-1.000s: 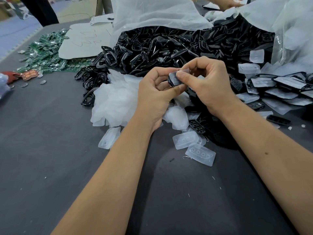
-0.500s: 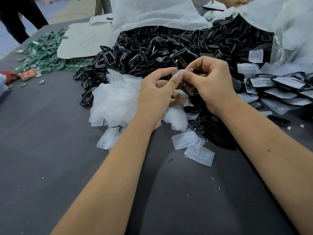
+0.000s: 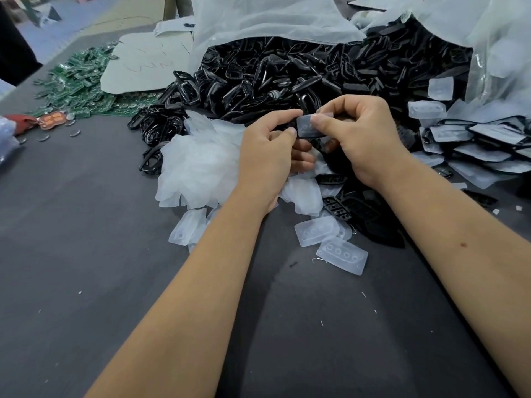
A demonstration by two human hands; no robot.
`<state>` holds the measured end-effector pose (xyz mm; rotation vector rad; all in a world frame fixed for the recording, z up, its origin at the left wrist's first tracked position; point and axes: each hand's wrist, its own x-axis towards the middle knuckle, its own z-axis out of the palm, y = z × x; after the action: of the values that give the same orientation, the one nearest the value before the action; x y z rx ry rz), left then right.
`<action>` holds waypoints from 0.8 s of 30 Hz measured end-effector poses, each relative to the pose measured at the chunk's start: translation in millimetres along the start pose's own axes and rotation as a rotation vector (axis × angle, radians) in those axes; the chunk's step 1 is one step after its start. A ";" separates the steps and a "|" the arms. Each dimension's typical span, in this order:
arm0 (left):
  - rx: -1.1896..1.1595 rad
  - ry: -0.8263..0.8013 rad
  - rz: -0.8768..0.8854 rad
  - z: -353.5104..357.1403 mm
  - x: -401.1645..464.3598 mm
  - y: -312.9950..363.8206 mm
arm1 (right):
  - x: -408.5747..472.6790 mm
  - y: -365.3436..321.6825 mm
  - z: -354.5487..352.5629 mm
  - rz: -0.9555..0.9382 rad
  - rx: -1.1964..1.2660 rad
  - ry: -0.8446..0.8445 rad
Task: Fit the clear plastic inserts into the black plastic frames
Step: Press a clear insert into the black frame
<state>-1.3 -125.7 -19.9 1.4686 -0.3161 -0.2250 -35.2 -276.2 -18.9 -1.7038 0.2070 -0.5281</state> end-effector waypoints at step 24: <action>0.104 0.008 0.089 0.6 -1.5 -1.2 | -2.7 -0.2 -0.1 -0.087 0.014 0.022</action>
<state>-2.9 -125.9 -21.1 1.5540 -0.3905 -0.1327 -37.6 -275.1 -19.3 -1.6998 0.1458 -0.6117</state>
